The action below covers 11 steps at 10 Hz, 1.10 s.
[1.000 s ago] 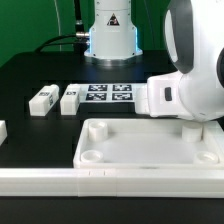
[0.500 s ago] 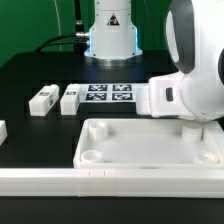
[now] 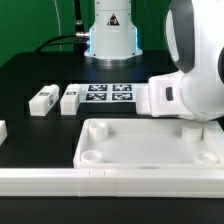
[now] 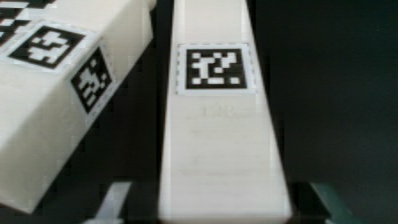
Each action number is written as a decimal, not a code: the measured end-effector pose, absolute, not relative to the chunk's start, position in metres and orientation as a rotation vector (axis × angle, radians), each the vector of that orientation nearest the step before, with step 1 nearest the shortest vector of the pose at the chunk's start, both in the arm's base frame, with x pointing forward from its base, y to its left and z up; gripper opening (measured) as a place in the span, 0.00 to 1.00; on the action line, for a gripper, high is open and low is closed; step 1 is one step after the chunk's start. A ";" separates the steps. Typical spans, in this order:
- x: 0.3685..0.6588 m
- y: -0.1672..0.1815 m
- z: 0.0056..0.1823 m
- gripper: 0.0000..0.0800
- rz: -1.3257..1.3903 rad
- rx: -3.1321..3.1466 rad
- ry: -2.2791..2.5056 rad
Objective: Assemble desk
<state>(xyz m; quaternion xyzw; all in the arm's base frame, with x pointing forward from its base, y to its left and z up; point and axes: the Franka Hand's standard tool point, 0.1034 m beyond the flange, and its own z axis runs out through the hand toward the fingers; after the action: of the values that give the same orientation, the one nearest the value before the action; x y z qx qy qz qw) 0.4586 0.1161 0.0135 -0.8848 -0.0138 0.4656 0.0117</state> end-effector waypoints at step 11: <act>0.524 0.089 0.095 0.36 0.975 -2.875 -0.133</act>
Offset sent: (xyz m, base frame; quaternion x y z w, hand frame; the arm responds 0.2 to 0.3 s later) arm 0.0086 -0.0187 0.0662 0.0124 -0.0090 -0.0342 0.9993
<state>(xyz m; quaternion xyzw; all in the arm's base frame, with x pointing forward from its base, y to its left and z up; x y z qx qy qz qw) 0.5242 0.0887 0.0947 -0.9449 -0.0436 0.3205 0.0515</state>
